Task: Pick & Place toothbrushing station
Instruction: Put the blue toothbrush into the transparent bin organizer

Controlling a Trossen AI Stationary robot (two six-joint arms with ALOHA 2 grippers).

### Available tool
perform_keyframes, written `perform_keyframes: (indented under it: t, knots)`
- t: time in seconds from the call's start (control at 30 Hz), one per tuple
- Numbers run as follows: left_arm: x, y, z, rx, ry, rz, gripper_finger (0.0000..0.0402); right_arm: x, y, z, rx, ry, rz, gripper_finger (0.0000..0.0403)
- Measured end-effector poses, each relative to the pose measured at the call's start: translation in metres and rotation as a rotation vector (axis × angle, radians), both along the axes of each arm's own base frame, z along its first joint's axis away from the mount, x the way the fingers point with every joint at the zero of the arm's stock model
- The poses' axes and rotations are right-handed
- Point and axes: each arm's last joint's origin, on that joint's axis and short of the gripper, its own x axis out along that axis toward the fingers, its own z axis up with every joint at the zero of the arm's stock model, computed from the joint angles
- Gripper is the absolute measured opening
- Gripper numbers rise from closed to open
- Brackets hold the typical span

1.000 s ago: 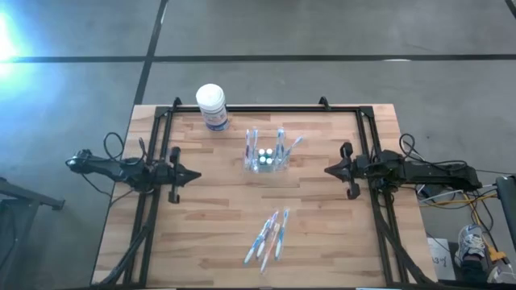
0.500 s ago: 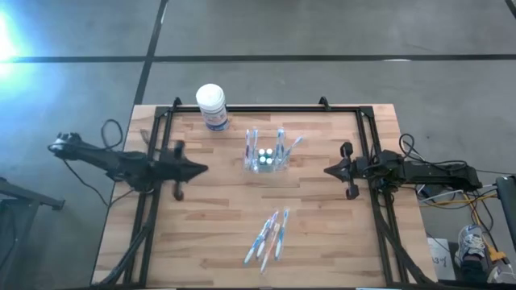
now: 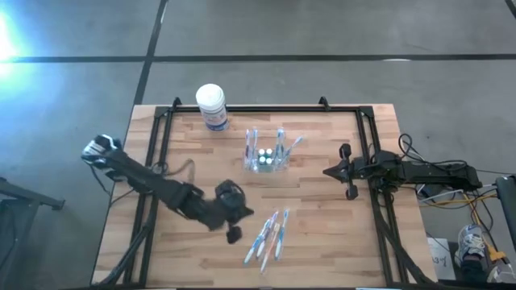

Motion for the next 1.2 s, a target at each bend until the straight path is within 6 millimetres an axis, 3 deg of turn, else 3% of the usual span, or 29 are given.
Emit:
perform_keyframes:
  t: [0.13, 0.2, 0.5, 0.8, 1.2]
  knots:
    - [0.02, -0.02, -0.005, -0.042, 0.136, 0.095, 0.0014, 0.0, 0.0, 0.0, 0.023, 0.0, 0.0, 0.0008]
    - [0.03, -0.027, -0.018, -0.044, 0.228, 0.134, 0.003, 0.0, 0.0, 0.0, 0.024, -0.003, 0.0, 0.0008]
    - [0.08, -0.057, -0.064, -0.094, 0.43, 0.089, 0.0138, 0.0, 0.0, 0.0, 0.04, -0.001, 0.001, 0.0008]
    - [0.103, -0.047, -0.097, -0.107, 0.536, 0.153, 0.0241, 0.0, 0.0, 0.0, 0.045, 0.001, 0.0, 0.0008]
    - [0.112, -0.037, -0.117, -0.108, 0.583, 0.175, 0.025, 0.0, 0.0, 0.0, 0.041, 0.003, 0.0, 0.0008]
